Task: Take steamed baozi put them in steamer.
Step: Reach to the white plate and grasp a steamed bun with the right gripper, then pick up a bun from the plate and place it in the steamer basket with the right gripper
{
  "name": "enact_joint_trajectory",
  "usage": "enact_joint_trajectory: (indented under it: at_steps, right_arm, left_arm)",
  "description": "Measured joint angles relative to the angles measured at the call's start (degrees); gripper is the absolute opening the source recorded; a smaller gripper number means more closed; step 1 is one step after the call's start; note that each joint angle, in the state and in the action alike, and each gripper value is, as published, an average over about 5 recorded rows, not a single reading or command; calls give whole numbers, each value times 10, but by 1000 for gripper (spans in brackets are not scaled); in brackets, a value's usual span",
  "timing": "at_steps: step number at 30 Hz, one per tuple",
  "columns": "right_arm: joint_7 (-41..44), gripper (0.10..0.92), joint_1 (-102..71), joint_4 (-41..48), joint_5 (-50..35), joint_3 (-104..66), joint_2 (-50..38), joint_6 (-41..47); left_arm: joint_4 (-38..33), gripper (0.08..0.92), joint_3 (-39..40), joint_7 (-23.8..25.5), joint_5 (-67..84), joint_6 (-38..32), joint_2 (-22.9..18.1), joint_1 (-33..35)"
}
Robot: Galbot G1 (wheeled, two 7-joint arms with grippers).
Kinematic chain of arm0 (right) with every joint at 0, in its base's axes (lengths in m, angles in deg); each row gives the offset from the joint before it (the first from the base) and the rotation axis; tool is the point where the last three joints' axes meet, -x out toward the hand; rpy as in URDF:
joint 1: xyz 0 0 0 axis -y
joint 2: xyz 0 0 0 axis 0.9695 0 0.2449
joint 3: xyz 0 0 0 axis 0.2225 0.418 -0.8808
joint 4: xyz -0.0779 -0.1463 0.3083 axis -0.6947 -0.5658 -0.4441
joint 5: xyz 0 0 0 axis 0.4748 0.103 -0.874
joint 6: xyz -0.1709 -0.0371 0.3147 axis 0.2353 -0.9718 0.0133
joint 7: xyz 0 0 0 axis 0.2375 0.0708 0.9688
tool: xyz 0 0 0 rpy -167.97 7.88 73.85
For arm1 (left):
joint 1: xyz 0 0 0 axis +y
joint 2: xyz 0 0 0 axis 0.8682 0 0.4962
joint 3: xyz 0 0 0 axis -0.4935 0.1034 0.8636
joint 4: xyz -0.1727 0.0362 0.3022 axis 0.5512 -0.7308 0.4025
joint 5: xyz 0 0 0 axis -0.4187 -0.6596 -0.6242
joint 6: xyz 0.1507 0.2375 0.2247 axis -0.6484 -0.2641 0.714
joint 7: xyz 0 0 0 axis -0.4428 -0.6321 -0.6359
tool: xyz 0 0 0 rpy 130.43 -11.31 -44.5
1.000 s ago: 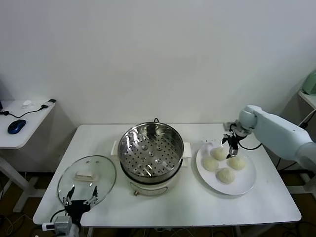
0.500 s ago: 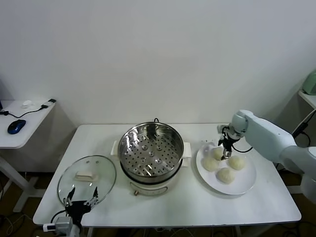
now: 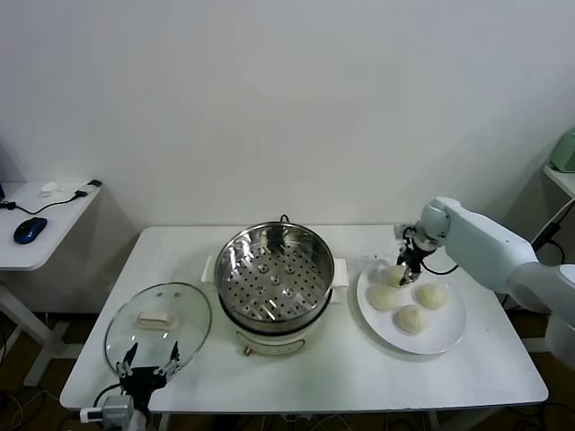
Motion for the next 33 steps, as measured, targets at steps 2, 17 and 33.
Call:
enact_joint_trajectory:
  at_steps: [2, 17, 33]
  right_arm:
    - [4, 594, 26, -11, -12, 18, 1, -5]
    - [13, 594, 306, -212, -154, 191, 95, -127]
    - [-36, 594, 264, -244, 47, 198, 185, -362]
  left_arm:
    - [-1, 823, 1, 0, -1, 0, -1, 0]
    - [-13, 823, 14, 1, -8, 3, -2, -3]
    - [-26, 823, 24, 2, -13, 3, -3, 8]
